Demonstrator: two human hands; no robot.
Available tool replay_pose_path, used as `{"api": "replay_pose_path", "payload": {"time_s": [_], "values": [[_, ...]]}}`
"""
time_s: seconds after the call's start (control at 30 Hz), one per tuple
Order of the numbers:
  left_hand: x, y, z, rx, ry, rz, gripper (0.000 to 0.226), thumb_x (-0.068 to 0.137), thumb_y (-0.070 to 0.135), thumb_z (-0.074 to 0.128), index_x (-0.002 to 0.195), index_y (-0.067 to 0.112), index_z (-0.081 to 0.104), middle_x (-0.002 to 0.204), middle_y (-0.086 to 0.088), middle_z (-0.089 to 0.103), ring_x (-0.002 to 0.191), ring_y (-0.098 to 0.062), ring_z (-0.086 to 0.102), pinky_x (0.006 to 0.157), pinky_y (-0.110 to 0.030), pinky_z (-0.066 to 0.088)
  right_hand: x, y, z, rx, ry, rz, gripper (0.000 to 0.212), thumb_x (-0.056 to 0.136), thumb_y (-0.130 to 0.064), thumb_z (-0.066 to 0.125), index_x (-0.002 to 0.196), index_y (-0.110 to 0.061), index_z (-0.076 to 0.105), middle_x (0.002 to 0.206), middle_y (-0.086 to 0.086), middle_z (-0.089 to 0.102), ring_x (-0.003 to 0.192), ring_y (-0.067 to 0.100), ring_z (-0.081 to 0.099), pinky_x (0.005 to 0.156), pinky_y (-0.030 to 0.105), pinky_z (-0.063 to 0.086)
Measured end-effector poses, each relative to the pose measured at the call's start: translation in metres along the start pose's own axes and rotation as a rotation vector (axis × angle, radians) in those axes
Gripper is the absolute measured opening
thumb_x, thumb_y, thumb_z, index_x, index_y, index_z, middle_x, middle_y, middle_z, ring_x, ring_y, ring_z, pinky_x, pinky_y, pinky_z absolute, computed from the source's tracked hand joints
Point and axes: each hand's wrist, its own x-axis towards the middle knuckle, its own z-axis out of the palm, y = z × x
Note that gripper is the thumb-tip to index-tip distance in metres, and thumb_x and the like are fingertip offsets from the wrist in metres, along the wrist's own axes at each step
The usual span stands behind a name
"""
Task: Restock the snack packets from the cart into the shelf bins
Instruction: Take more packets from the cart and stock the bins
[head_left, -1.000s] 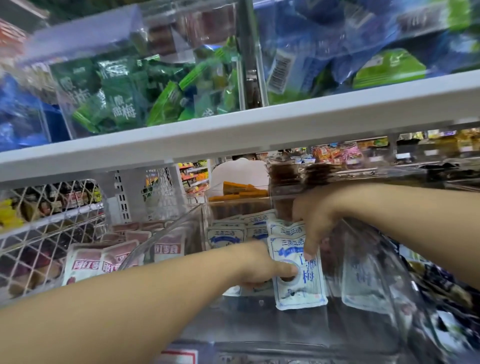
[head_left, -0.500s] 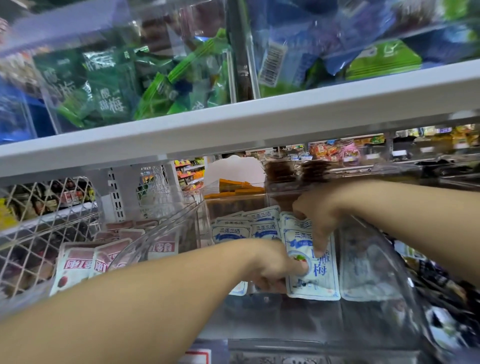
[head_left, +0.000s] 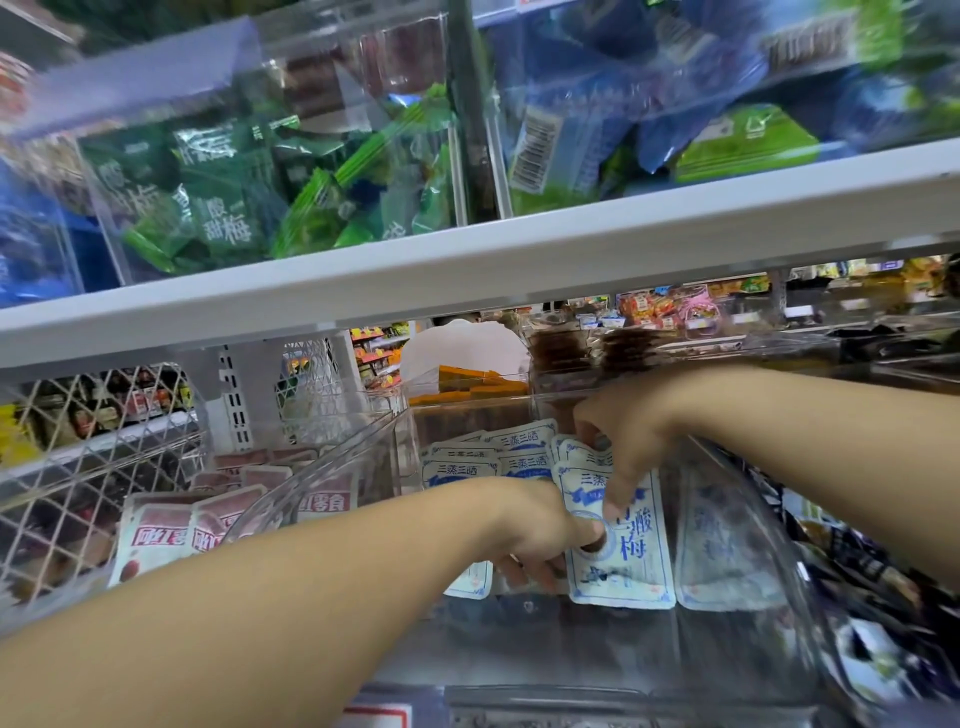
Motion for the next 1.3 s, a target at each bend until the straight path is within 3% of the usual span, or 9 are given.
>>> {"api": "replay_pose_path", "payload": {"time_s": [0.13, 0.27, 0.33, 0.47, 0.53, 0.73, 1.0, 1.17, 1.3], "values": [[-0.003, 0.001, -0.003, 0.038, 0.004, -0.014, 0.053, 0.105, 0.048, 0.040, 0.135, 0.007, 0.053, 0.116, -0.008, 0.066, 0.086, -0.020, 0.067, 0.089, -0.034, 0.055, -0.001, -0.001, 0.000, -0.018, 0.030, -0.006, 0.081, 0.074, -0.053, 0.082, 0.139, -0.017, 0.049, 0.138, 0.001, 0.055, 0.119, 0.021, 0.057, 0.089, 0.027, 0.046], [-0.006, 0.000, -0.001, 0.032, 0.011, -0.019, 0.056, 0.107, 0.049, 0.032, 0.135, 0.004, 0.050, 0.110, -0.006, 0.062, 0.090, -0.021, 0.067, 0.078, -0.029, 0.054, 0.001, -0.004, 0.000, -0.073, 0.029, -0.003, 0.070, 0.081, -0.047, 0.078, 0.138, -0.014, 0.052, 0.134, 0.003, 0.058, 0.116, 0.023, 0.059, 0.089, 0.029, 0.049], [-0.005, 0.000, 0.000, 0.028, 0.018, -0.016, 0.057, 0.108, 0.048, 0.030, 0.133, 0.001, 0.050, 0.115, -0.010, 0.065, 0.090, -0.022, 0.067, 0.083, -0.032, 0.055, 0.002, -0.005, 0.001, -0.090, 0.028, 0.001, 0.067, 0.083, -0.044, 0.077, 0.138, -0.014, 0.053, 0.133, 0.004, 0.060, 0.116, 0.022, 0.060, 0.087, 0.028, 0.048], [-0.007, 0.001, 0.002, -0.003, -0.002, -0.020, 0.061, 0.107, 0.051, 0.028, 0.133, 0.000, 0.048, 0.118, -0.014, 0.068, 0.090, -0.022, 0.067, 0.099, -0.039, 0.052, 0.002, -0.005, 0.002, -0.080, 0.030, -0.005, 0.071, 0.081, -0.038, 0.080, 0.140, -0.015, 0.048, 0.135, 0.004, 0.058, 0.116, 0.023, 0.059, 0.085, 0.027, 0.047], [-0.008, 0.001, 0.002, 0.007, -0.004, -0.023, 0.060, 0.107, 0.052, 0.029, 0.132, 0.001, 0.049, 0.110, -0.011, 0.067, 0.089, -0.024, 0.067, 0.099, -0.039, 0.052, 0.001, -0.005, 0.001, -0.062, 0.028, -0.008, 0.075, 0.081, -0.038, 0.081, 0.143, -0.015, 0.045, 0.138, 0.004, 0.056, 0.119, 0.023, 0.058, 0.086, 0.027, 0.046], [-0.008, -0.002, -0.003, 0.067, -0.015, -0.045, 0.065, 0.104, 0.057, 0.030, 0.131, 0.003, 0.055, 0.123, -0.011, 0.069, 0.104, -0.028, 0.073, 0.091, -0.035, 0.054, -0.001, -0.007, 0.000, -0.062, 0.028, -0.007, 0.074, 0.079, -0.040, 0.081, 0.140, -0.017, 0.048, 0.137, 0.002, 0.056, 0.116, 0.022, 0.058, 0.081, 0.026, 0.044], [-0.025, 0.004, -0.012, 0.152, -0.025, -0.067, 0.066, 0.104, 0.058, 0.031, 0.131, 0.001, 0.051, 0.121, -0.010, 0.069, 0.090, -0.024, 0.067, 0.097, -0.039, 0.051, -0.012, -0.008, -0.004, 0.011, 0.101, -0.066, 0.070, 0.082, -0.042, 0.079, 0.139, -0.020, 0.045, 0.130, 0.002, 0.057, 0.109, 0.022, 0.060, 0.096, 0.038, 0.053], [-0.070, 0.001, -0.024, 0.314, 0.203, 0.051, 0.060, 0.099, 0.058, 0.047, 0.138, 0.011, 0.048, 0.121, -0.006, 0.069, 0.100, -0.024, 0.070, 0.090, -0.036, 0.054, -0.051, -0.018, -0.004, 0.041, 0.221, -0.158, 0.070, 0.089, -0.044, 0.069, 0.148, -0.026, 0.035, 0.145, -0.002, 0.050, 0.121, 0.020, 0.054, 0.098, 0.030, 0.044], [-0.149, -0.008, -0.028, 0.264, 0.460, 0.191, 0.058, 0.096, 0.055, 0.055, 0.147, 0.030, 0.039, 0.132, 0.007, 0.063, 0.105, -0.011, 0.063, 0.089, -0.031, 0.052, -0.093, -0.045, -0.004, 0.087, 0.397, -0.308, 0.058, 0.091, -0.045, 0.063, 0.143, -0.034, 0.041, 0.142, -0.005, 0.055, 0.124, 0.017, 0.055, 0.103, 0.038, 0.046]]}}
